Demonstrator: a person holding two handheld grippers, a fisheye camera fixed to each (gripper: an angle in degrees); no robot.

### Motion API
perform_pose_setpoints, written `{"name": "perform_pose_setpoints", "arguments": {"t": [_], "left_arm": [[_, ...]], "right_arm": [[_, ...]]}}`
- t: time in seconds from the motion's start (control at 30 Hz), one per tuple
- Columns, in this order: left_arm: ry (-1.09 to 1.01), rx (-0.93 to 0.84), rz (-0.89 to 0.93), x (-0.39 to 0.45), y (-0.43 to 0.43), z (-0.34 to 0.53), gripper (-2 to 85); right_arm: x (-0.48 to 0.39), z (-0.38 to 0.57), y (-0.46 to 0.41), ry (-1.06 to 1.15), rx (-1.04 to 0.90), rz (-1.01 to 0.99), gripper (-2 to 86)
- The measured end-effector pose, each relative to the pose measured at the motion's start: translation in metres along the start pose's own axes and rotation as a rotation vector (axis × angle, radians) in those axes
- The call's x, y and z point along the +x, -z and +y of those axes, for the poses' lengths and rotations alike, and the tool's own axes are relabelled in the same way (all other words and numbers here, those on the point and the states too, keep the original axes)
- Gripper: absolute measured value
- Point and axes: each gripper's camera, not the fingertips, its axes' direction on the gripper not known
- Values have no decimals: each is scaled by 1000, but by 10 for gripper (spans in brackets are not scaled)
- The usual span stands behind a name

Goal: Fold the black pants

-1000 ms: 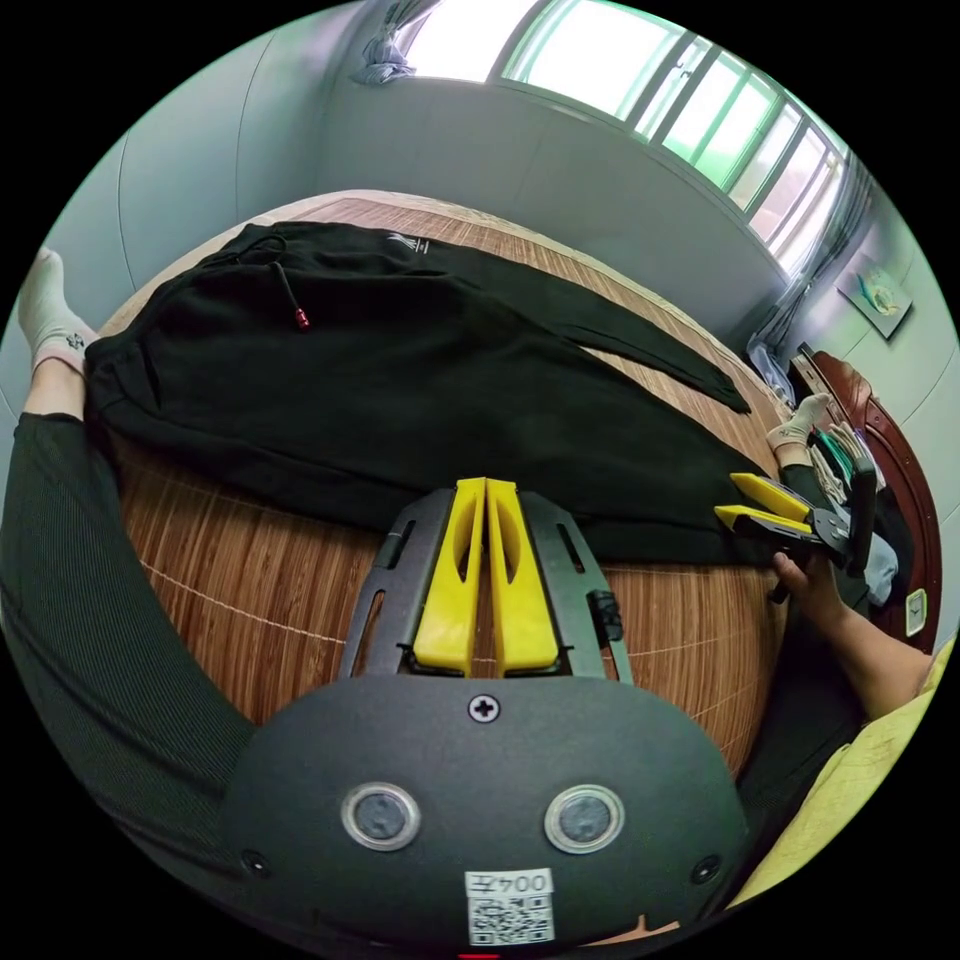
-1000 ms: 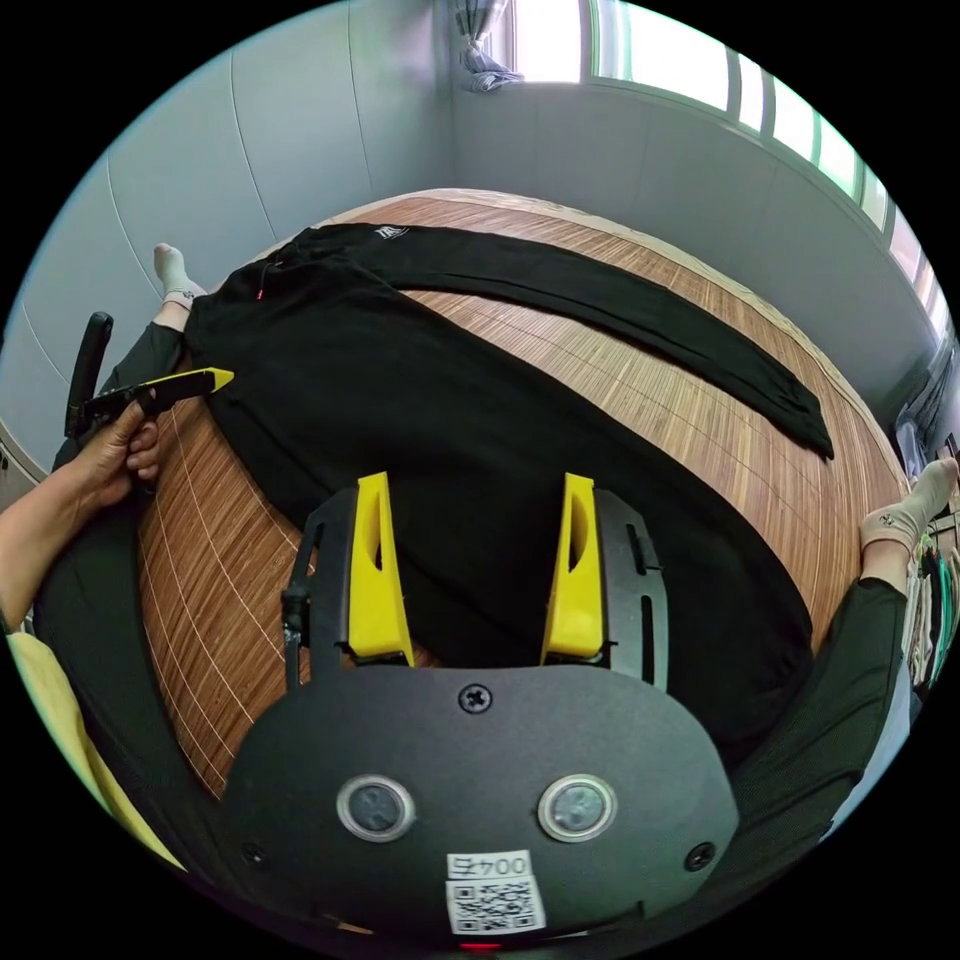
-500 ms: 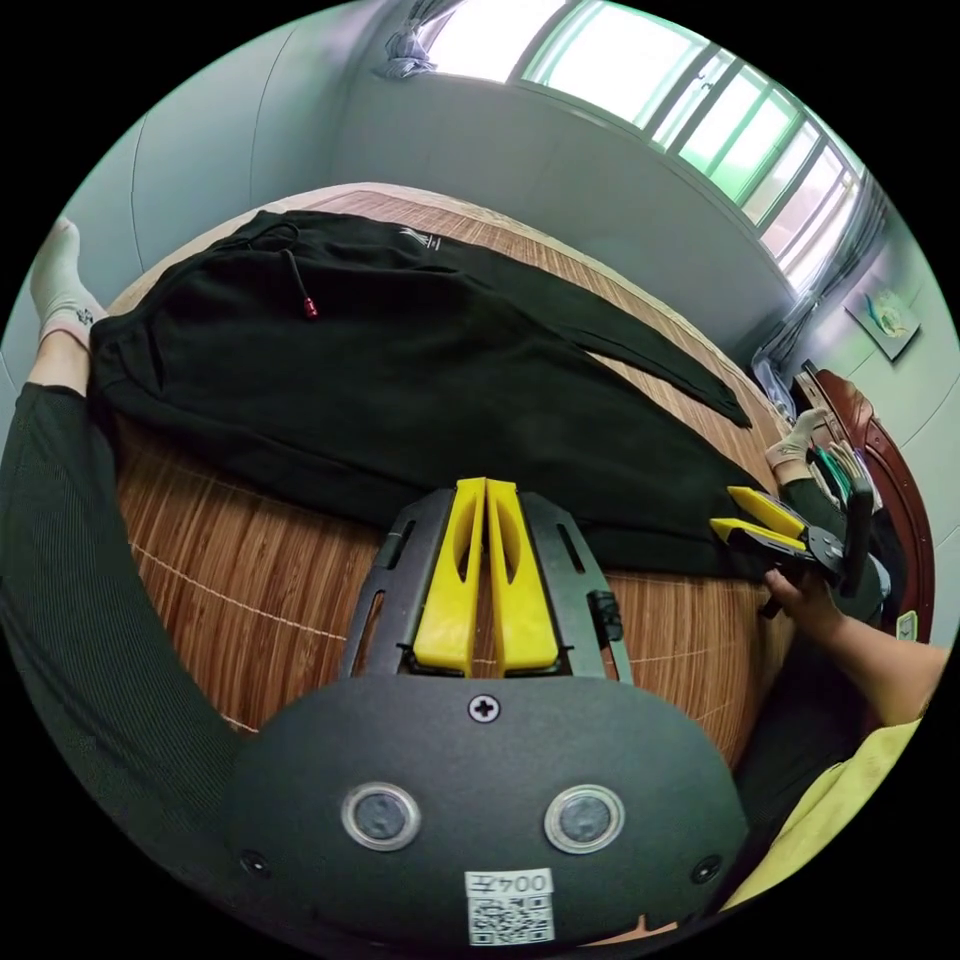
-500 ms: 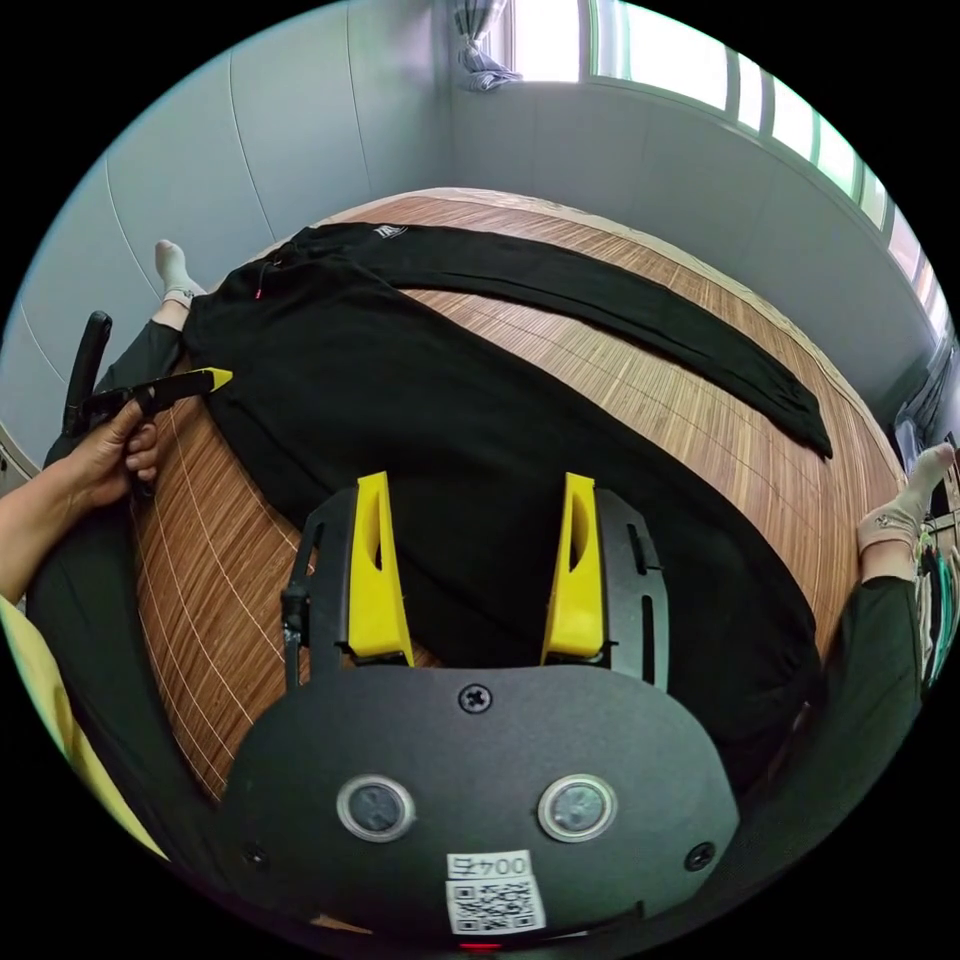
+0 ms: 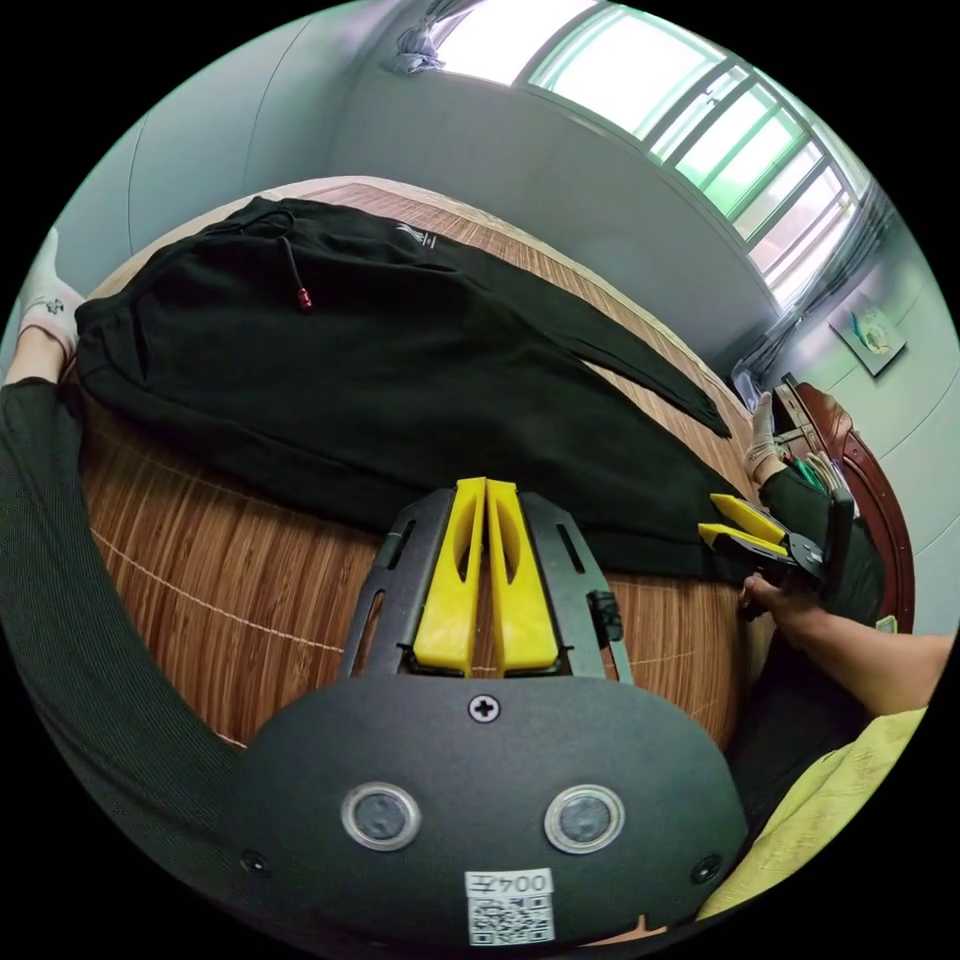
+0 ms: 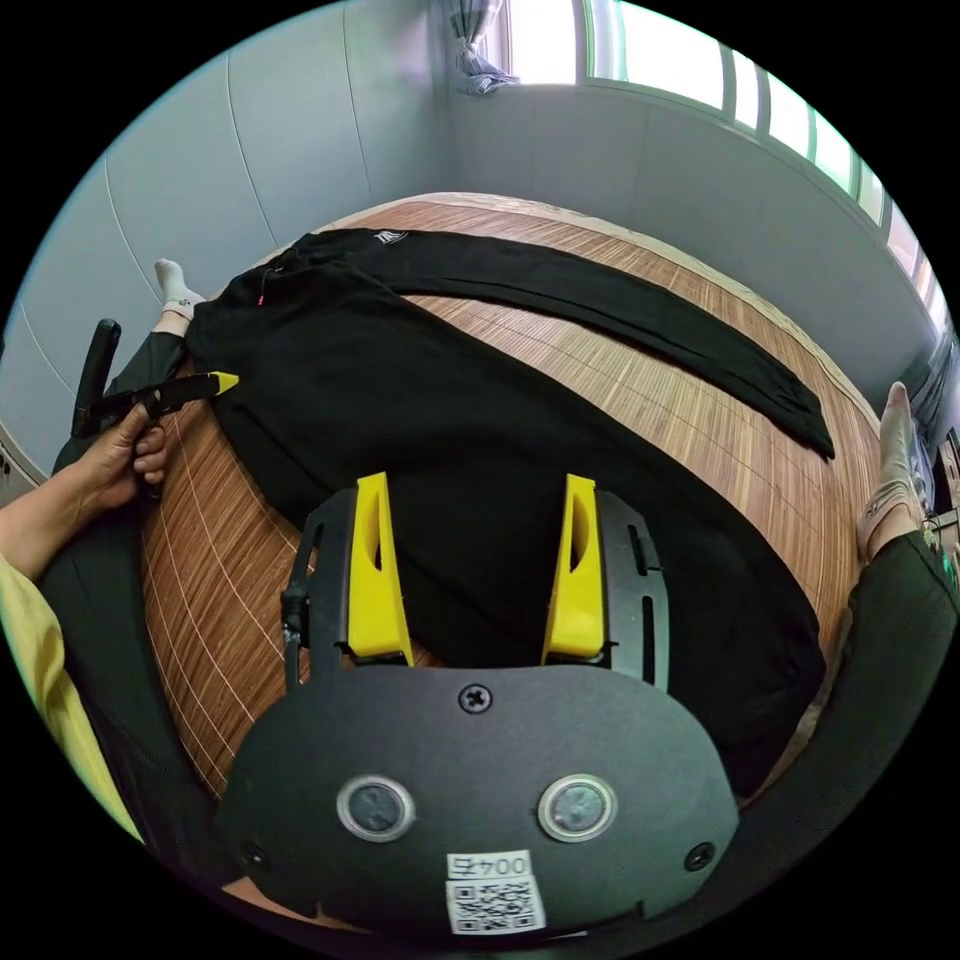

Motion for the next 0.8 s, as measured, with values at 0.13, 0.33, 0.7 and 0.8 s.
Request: {"name": "perform_pose_setpoints", "arguments": {"t": [0.13, 0.33, 0.7, 0.8], "left_arm": [[27, 13, 33, -10, 3, 3, 1], [138, 48, 148, -33, 3, 8, 1], [70, 38, 4, -21, 4, -1, 1], [68, 38, -2, -23, 5, -3, 1]], "right_arm": [[2, 4, 3, -7, 4, -13, 230], [7, 7, 7, -16, 6, -37, 230], [14, 12, 12, -26, 12, -64, 230], [15, 13, 12, -23, 10, -62, 230]]}}
